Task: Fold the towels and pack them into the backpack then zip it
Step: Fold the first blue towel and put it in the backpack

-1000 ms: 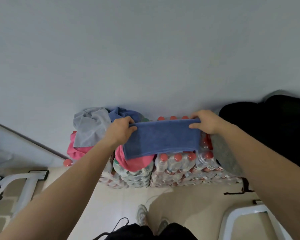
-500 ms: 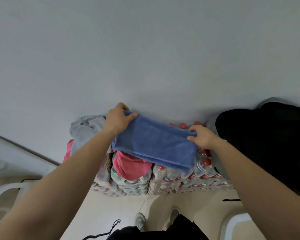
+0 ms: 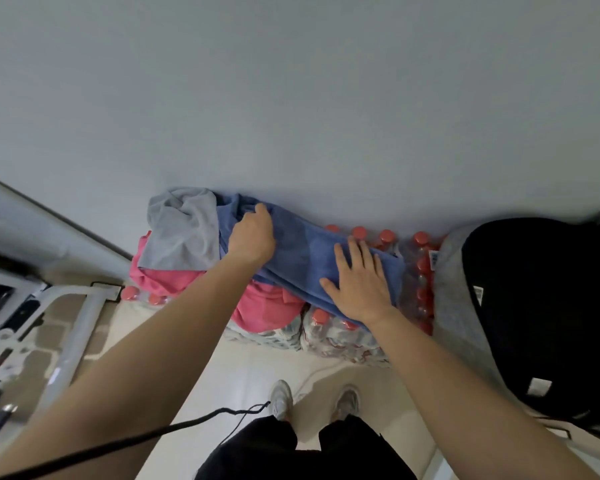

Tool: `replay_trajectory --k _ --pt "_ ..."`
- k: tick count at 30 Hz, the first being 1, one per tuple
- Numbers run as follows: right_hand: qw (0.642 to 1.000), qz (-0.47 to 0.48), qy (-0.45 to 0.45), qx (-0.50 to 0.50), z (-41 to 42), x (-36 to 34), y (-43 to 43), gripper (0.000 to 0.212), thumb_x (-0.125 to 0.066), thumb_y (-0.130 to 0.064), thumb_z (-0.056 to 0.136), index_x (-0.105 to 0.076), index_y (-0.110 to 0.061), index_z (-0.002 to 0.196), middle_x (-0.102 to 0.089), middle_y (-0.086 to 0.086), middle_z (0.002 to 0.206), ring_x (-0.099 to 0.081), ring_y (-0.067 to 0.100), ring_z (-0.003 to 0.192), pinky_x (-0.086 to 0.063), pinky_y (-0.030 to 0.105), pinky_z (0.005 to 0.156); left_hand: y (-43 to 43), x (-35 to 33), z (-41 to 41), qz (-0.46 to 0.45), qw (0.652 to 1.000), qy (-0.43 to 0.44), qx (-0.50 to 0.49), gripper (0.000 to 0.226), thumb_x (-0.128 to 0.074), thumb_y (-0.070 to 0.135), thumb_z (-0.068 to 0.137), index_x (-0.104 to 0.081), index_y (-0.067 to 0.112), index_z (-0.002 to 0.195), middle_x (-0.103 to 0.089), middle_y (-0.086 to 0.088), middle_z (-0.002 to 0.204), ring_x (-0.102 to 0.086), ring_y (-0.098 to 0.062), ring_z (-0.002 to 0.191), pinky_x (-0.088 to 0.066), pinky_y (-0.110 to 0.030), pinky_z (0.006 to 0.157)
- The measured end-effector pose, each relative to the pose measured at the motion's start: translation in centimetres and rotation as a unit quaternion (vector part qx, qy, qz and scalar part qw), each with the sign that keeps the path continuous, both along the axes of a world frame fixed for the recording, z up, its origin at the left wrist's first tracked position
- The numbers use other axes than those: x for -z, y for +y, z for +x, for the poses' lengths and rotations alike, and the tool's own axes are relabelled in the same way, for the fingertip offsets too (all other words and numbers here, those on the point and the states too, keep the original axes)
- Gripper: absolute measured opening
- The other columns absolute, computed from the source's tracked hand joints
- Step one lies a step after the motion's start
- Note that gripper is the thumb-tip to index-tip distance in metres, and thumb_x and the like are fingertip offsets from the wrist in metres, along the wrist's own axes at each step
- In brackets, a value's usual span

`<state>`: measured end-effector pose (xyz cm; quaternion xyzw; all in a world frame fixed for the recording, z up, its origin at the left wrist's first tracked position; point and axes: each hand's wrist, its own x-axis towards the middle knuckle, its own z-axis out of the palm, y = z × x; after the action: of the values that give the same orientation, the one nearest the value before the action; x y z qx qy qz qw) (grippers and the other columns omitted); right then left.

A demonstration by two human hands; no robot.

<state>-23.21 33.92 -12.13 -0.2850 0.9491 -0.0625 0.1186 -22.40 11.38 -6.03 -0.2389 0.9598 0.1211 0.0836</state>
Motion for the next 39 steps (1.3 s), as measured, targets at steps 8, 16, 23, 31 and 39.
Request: replay_trajectory --k 8,16,23,31,39 --pt "0.998 0.001 -0.059 0.038 0.4 1.4 -1.5 0.094 -0.032 -0.075 0.089 0.007 -0.022 0.157 0.011 0.013 0.164 0.014 0.034 0.150 0.007 0.054 0.120 0.9 -3.6 -0.5 0.090 0.994 0.063 0.007 0.041 -0.061 0.003 0.078 -0.056 0.009 0.118 -0.067 -0.011 0.103 -0.063 -0.028 0.090 -0.051 -0.038 0.074" --pt "0.997 -0.050 0.011 0.055 1.1 -0.8 1.5 0.076 -0.041 -0.056 0.095 -0.025 -0.011 0.154 -0.022 0.017 0.160 -0.016 0.034 0.149 -0.015 0.049 0.122 6.8 -4.7 0.3 0.238 0.960 0.143 0.042 0.052 -0.069 0.004 0.075 -0.054 0.017 0.123 -0.061 0.000 0.101 -0.056 -0.016 0.088 -0.040 -0.018 0.071" --pt "0.985 -0.117 -0.038 0.125 6.8 1.0 9.3 0.060 -0.065 -0.014 0.086 -0.047 0.002 0.140 -0.046 0.023 0.143 -0.054 0.041 0.122 -0.051 0.044 0.093 13.7 0.4 1.0 0.279 0.947 0.101 0.119 0.059 -0.069 0.006 0.079 -0.050 0.019 0.133 -0.061 0.000 0.117 -0.059 -0.020 0.103 -0.049 -0.031 0.084" --pt "0.983 -0.127 -0.078 0.105 6.1 1.0 10.3 0.062 -0.056 -0.017 0.092 -0.036 -0.007 0.150 -0.034 0.014 0.154 -0.043 0.033 0.133 -0.038 0.038 0.108 17.1 2.6 2.6 0.210 0.958 0.079 0.179 0.055 -0.066 0.014 0.081 -0.048 0.023 0.133 -0.066 0.004 0.119 -0.065 -0.022 0.098 -0.054 -0.039 0.079" --pt "0.950 -0.270 0.061 0.142 5.4 -2.2 9.6 0.032 -0.050 -0.014 0.085 -0.062 -0.009 0.115 -0.058 0.008 0.113 -0.058 0.028 0.097 -0.053 0.042 0.080 15.2 1.8 3.1 0.247 0.950 0.136 0.135 0.019 -0.062 0.020 0.088 -0.071 0.025 0.104 -0.073 0.010 0.099 -0.067 -0.012 0.090 -0.055 -0.032 0.078"
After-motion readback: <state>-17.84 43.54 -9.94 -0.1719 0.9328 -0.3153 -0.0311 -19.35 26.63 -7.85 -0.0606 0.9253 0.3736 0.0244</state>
